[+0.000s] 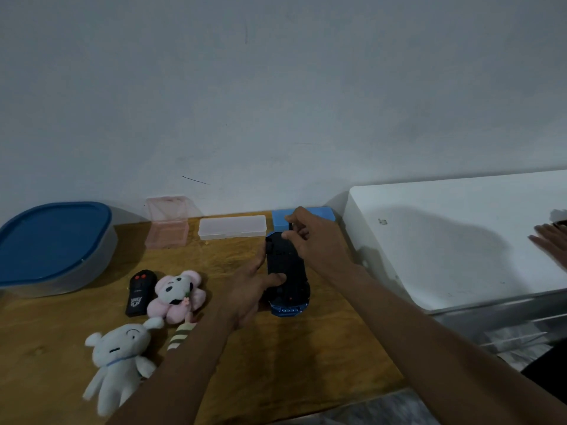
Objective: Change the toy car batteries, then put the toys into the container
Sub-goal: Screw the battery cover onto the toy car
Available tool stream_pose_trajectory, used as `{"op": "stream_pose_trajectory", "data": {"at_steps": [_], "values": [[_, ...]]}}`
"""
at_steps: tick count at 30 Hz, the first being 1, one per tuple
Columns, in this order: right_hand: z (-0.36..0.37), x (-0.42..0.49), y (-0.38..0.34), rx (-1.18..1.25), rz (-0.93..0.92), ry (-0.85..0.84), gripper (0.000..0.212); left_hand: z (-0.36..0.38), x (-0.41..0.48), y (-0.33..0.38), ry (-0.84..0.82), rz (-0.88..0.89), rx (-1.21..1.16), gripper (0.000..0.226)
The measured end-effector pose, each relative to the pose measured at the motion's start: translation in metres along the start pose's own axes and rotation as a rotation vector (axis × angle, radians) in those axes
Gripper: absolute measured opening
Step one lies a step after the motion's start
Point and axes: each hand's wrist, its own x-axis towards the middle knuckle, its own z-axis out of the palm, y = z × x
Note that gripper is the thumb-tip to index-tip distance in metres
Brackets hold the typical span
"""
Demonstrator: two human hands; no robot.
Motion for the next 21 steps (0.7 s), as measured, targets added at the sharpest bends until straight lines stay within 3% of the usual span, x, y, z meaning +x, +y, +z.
{"op": "stream_pose_trajectory", "data": {"at_steps": [3,8,15,18,21], "values": [[0.0,0.0,0.0,0.101,0.095,0.046,0.015,-0.003,0.001,-0.003,-0.001,0.009,-0.037,0.081],[-0.001,0.003,0.0,0.238,0.224,0.097,0.032,-0.006,0.003,-0.005,0.02,0.0,-0.073,0.082],[-0.002,-0.001,0.003,0.251,0.285,0.092,0.022,-0.007,0.001,-0.026,0.061,-0.111,-0.096,0.033],[-0.002,-0.008,0.01,0.225,0.305,0.039,0.022,-0.003,-0.005,-0.04,0.026,-0.146,-0.264,0.036],[-0.001,-0.017,0.018,0.232,0.34,-0.005,0.022,0.0,-0.008,-0.057,0.011,-0.151,-0.42,0.053]]}}
